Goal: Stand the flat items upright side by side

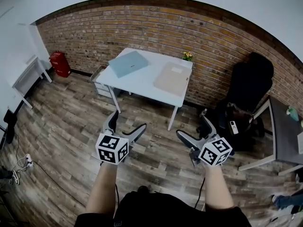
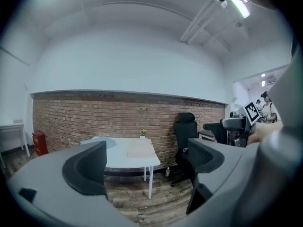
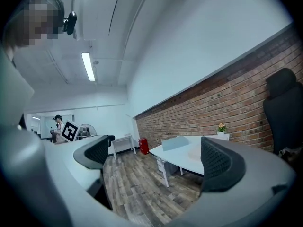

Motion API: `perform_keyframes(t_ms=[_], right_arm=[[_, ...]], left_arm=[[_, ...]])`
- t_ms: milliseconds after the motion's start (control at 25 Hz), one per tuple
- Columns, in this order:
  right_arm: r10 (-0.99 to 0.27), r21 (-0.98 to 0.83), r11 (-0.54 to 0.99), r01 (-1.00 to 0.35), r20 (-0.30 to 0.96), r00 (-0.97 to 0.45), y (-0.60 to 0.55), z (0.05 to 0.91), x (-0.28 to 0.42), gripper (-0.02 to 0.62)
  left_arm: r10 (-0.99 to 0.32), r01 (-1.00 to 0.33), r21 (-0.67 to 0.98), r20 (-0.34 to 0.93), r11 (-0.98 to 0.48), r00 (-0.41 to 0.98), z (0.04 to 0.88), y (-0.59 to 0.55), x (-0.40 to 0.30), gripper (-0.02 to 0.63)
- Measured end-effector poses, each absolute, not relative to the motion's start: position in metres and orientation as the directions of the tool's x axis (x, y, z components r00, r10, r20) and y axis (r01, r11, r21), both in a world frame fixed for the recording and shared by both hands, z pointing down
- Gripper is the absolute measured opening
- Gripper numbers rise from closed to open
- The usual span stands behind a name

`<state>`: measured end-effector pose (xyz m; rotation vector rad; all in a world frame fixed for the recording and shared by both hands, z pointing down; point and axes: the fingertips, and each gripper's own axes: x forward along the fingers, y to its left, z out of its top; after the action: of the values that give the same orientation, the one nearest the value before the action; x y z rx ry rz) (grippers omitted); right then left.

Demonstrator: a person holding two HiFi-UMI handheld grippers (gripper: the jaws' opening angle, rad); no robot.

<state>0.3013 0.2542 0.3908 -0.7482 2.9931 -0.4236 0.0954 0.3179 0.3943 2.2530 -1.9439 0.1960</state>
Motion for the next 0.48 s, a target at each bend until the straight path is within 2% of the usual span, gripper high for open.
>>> perform_keyframes(t_ms=[360, 480], right_arm=[[-0.496, -0.235, 0.837, -0.494, 0.054, -0.866, 0.251, 0.382, 0.262, 0.586], [-0.484, -0.247, 0.845, -0.474, 0.022, -0.875, 0.258, 0.377, 0.25, 0.586]], left_arm=[[-0.968, -0.976, -0.007, 0.13, -0.216, 0.213, 0.374, 0.315, 0.062, 0.548], [-0.948, -0.96, 0.011, 0.153, -0.28, 0.279, 0.381, 0.317, 0.056, 0.548]])
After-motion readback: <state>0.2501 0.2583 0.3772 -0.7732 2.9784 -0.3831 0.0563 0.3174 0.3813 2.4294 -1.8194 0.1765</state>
